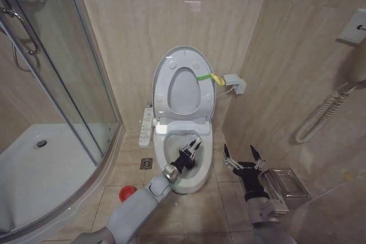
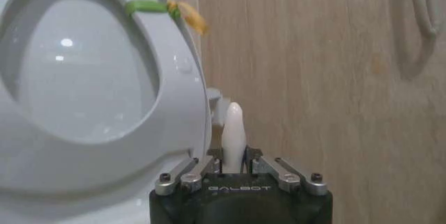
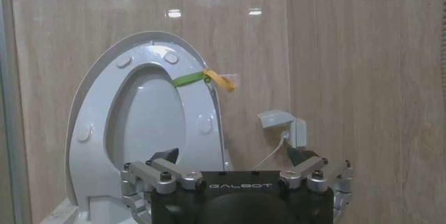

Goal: Open the toilet lid, clean the toilet bowl with a toilet brush, close the toilet lid, and flush.

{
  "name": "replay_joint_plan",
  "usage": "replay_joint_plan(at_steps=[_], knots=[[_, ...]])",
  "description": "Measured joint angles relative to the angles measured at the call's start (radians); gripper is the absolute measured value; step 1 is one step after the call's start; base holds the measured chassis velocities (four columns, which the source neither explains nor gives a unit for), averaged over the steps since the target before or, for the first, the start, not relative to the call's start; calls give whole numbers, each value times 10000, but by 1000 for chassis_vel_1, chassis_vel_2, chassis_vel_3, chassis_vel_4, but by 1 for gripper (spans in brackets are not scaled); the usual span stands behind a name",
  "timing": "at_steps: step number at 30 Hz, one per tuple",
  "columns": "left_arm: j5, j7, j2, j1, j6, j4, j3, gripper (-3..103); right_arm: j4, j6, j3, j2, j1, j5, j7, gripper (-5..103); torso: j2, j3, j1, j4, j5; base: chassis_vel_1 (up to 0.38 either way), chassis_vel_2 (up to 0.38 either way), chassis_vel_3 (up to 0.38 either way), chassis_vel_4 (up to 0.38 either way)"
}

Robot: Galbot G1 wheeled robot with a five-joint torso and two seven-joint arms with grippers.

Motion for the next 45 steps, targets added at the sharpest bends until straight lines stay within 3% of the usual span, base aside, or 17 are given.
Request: replay_joint_plan(at_steps=[10,19,23,30,39,45], knots=[[-149,-39,-72,238,-12,-732,453,20,1,0,0,0,0,0,1,100,0,0,0,3,1,0,0,0,0],[-93,203,-135,128,-267,802,365,20,1,0,0,0,0,0,-2,100,0,-1,0,3,-1,0,0,0,0],[-177,199,-218,-108,-257,883,227,20,1,0,0,0,0,0,-2,100,0,1,0,0,0,0,0,0,0],[-379,44,-241,-199,-1,-298,109,21,1,0,0,0,0,0,-1,100,0,0,0,0,0,0,0,0,0],[50,215,-147,-41,-209,673,174,21,1,0,0,0,0,0,-1,100,0,0,0,6,1,0,0,0,0],[-29,49,-86,-90,26,-403,152,21,1,0,0,0,0,0,0,100,0,0,0,-1,1,0,0,0,0]])
